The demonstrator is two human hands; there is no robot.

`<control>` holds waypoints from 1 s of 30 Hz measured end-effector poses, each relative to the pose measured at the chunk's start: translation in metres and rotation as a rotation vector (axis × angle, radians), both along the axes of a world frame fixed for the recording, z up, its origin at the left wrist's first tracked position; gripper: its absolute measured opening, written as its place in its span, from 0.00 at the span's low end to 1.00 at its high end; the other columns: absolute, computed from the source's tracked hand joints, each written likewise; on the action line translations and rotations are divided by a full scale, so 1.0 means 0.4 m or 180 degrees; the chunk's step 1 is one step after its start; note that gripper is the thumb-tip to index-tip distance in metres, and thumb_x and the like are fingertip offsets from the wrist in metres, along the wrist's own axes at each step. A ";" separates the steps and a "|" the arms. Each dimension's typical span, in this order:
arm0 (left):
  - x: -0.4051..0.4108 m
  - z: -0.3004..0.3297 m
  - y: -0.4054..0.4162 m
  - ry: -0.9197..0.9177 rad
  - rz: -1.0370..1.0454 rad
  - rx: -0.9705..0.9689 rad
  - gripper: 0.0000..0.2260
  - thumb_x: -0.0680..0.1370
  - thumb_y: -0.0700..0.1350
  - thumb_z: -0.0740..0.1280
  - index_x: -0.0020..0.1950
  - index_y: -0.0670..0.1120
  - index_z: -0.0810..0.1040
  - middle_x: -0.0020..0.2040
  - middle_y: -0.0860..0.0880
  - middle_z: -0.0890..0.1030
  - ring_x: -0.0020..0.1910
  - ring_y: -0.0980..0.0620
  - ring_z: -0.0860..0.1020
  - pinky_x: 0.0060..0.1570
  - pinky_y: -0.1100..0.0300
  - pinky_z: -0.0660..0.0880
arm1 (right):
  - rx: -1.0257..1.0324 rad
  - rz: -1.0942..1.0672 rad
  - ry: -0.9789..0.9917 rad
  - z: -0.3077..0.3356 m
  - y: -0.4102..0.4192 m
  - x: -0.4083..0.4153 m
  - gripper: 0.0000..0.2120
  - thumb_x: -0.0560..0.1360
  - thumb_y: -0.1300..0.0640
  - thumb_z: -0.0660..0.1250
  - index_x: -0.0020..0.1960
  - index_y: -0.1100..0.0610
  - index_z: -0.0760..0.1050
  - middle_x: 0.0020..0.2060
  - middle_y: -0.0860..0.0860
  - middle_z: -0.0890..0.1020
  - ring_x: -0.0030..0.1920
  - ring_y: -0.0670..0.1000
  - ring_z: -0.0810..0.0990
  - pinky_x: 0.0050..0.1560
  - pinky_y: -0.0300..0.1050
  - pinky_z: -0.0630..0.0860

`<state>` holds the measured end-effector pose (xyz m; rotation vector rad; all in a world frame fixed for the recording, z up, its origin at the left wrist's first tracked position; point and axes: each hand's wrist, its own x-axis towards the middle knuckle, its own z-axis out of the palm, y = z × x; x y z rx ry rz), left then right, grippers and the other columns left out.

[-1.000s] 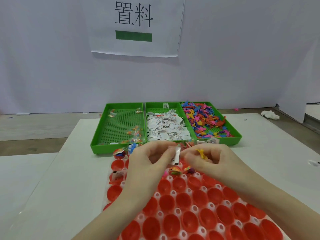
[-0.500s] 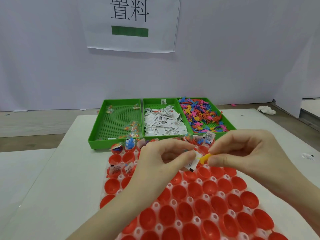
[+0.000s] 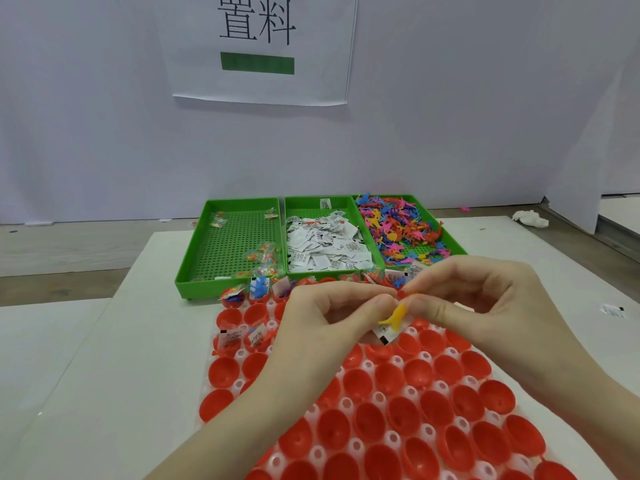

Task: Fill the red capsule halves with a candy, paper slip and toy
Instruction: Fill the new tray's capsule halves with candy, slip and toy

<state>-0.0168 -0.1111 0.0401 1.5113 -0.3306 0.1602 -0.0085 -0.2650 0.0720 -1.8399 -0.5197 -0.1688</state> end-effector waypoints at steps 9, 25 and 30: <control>-0.003 0.001 -0.003 0.0114 -0.0160 -0.0075 0.10 0.66 0.50 0.67 0.41 0.48 0.84 0.35 0.52 0.84 0.34 0.60 0.81 0.33 0.70 0.75 | -0.0130 -0.0129 0.0239 -0.017 0.001 0.010 0.12 0.54 0.47 0.71 0.37 0.51 0.82 0.33 0.51 0.84 0.33 0.50 0.82 0.38 0.43 0.80; 0.044 -0.024 -0.043 -0.0049 0.0490 0.0473 0.20 0.68 0.40 0.74 0.50 0.61 0.72 0.44 0.56 0.79 0.33 0.60 0.81 0.36 0.70 0.75 | -0.0535 -0.0265 0.0055 -0.032 -0.020 0.051 0.13 0.70 0.66 0.70 0.38 0.48 0.82 0.34 0.51 0.84 0.35 0.48 0.82 0.38 0.39 0.78; 0.079 -0.002 -0.015 -0.0056 0.0719 0.0796 0.05 0.72 0.54 0.67 0.46 0.58 0.76 0.46 0.58 0.79 0.38 0.65 0.78 0.37 0.73 0.72 | -0.0868 -0.0834 -0.0191 -0.054 -0.065 0.110 0.15 0.71 0.68 0.68 0.35 0.48 0.78 0.32 0.47 0.81 0.35 0.48 0.80 0.39 0.32 0.75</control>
